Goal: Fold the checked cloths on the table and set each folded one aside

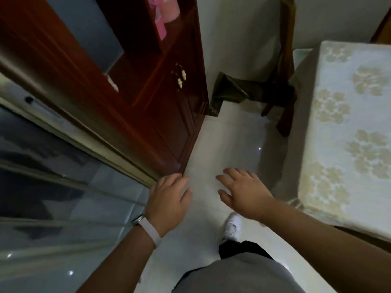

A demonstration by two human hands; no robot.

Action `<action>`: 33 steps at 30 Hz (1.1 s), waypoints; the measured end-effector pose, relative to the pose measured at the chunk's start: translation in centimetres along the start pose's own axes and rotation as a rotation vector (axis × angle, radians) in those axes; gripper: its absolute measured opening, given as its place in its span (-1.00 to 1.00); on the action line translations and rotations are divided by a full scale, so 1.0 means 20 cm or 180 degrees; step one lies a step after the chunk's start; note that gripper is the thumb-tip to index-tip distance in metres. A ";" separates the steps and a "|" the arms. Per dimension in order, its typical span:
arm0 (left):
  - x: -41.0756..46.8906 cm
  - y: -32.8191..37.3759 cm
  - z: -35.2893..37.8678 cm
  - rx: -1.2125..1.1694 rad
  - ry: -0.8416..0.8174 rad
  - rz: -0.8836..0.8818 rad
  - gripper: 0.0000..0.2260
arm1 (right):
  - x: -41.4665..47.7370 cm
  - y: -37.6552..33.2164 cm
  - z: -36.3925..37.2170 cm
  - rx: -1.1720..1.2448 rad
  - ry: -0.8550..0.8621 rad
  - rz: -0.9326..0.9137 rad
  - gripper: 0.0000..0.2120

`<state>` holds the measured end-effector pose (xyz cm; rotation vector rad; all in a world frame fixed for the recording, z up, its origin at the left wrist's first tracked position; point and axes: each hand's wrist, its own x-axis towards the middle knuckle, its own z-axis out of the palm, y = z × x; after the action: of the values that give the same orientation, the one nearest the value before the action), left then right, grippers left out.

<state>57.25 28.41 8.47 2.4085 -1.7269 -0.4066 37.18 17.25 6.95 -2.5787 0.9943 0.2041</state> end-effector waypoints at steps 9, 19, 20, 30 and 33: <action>0.63 0.19 -0.13 0.0061 -0.0151 0.0530 -0.46 | 0.27 0.34 -0.29 0.0171 0.0293 0.0572 -0.48; 1.20 0.39 -0.09 0.0120 -0.0464 0.1350 -0.42 | 0.37 0.60 -0.38 0.0453 0.0245 0.1547 -0.56; 1.27 0.40 -0.09 0.0125 -0.0498 0.1451 -0.40 | 0.39 0.62 -0.40 0.0440 0.0262 0.1648 -0.56; 2.10 0.51 -0.15 0.0045 -0.0772 0.2455 -0.51 | 0.82 0.73 -0.67 0.0575 0.0543 0.2645 -0.59; 2.29 0.51 -0.16 0.0058 -0.0946 0.2597 -0.56 | 0.95 0.74 -0.73 0.0585 0.0706 0.2850 -0.60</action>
<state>62.66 -18.23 8.34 1.4845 -2.6226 -0.6277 41.46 -10.29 11.29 -1.8536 2.0812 0.0425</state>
